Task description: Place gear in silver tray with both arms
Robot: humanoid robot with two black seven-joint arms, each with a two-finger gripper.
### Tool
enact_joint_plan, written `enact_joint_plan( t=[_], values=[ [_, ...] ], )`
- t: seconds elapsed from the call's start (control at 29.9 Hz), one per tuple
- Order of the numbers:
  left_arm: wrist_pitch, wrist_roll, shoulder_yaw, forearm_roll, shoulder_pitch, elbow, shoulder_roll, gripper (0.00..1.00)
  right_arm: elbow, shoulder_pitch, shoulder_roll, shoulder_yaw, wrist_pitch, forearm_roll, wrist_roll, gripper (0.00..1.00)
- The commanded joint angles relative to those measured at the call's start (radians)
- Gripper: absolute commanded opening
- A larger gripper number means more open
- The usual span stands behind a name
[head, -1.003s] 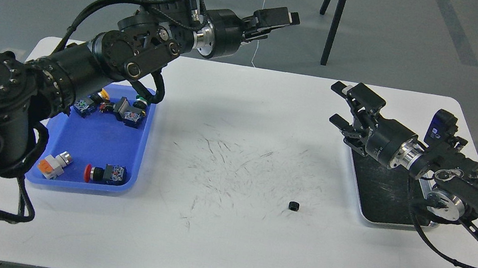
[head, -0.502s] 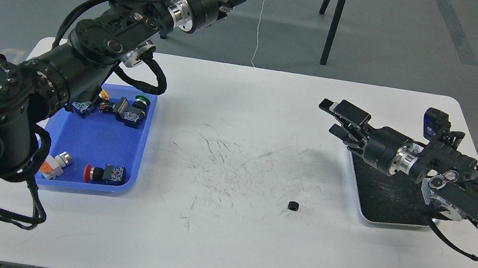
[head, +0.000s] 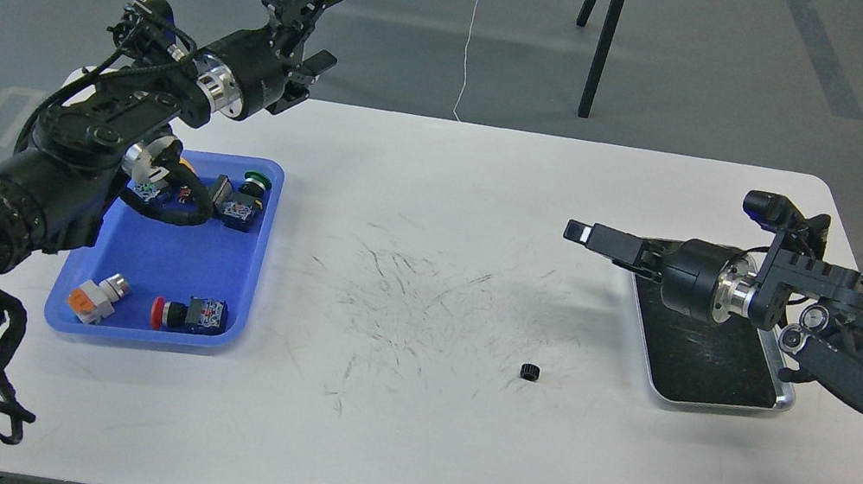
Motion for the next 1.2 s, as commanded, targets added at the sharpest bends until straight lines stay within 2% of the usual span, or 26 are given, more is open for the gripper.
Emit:
enact_joint_plan(
  t=[0.0, 0.57, 0.94, 1.17],
  values=[
    [-0.022, 0.000, 0.000, 0.001, 0.030, 0.000, 0.005, 1.00, 0.004, 0.036, 0.000, -0.081, 0.001, -0.002, 0.000, 0.98],
    [-0.022, 0.000, 0.017, 0.016, 0.041, -0.006, -0.003, 1.00, 0.008, 0.162, 0.014, -0.279, 0.002, -0.202, 0.000, 0.98],
    [-0.020, 0.000, 0.078, 0.021, 0.052, -0.006, -0.007, 1.00, 0.014, 0.177, 0.063, -0.289, 0.002, -0.444, 0.000, 0.98],
    [-0.022, 0.000, 0.082, 0.022, 0.057, -0.006, -0.006, 1.00, 0.041, 0.248, 0.111, -0.298, 0.002, -0.531, 0.000, 0.98]
  ],
)
